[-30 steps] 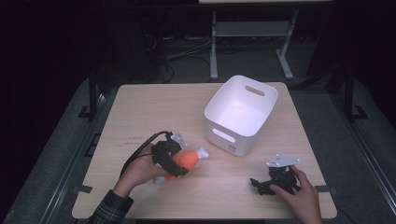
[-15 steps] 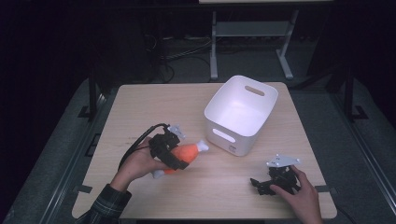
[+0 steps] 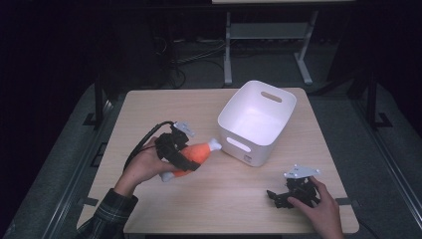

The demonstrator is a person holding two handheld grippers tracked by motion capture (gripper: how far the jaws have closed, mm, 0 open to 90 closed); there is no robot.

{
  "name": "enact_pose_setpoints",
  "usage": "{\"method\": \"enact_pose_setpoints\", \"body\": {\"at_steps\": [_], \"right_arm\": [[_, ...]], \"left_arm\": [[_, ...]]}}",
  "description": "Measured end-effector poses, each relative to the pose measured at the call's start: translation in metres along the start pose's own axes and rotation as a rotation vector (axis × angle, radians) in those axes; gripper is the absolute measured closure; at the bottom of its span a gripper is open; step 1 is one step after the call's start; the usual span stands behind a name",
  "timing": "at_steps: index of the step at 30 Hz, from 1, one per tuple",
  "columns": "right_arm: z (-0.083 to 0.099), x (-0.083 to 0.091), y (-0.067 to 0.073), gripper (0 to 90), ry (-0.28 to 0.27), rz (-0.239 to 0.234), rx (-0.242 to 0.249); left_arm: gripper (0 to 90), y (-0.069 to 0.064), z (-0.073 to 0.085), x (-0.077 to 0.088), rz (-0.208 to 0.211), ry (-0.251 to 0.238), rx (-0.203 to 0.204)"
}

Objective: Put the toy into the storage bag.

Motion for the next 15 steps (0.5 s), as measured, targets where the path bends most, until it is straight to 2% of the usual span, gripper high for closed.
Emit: {"method": "enact_pose_setpoints", "body": {"at_steps": [11, 15], "right_arm": [[0.000, 0.000, 0.000, 0.0, 0.000, -0.001, 0.000], [0.000, 0.000, 0.000, 0.0, 0.000, -0.001, 0.000]], "left_arm": [[22.5, 0.004, -0.023, 0.018, -0.002, -0.034, -0.008], [22.6, 0.007, -0.031, 0.022, 0.002, -0.030, -0.015]]}}
Point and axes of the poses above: each handheld gripper's, and its own axes: x roughly backward along the jaws, z roughly out of its underside, y roughly to its left, the point moved 9 cm from there along -x, roughly forward along the jaws, and after that the axes turned 1 degree about -y, right-handed, at the moved point
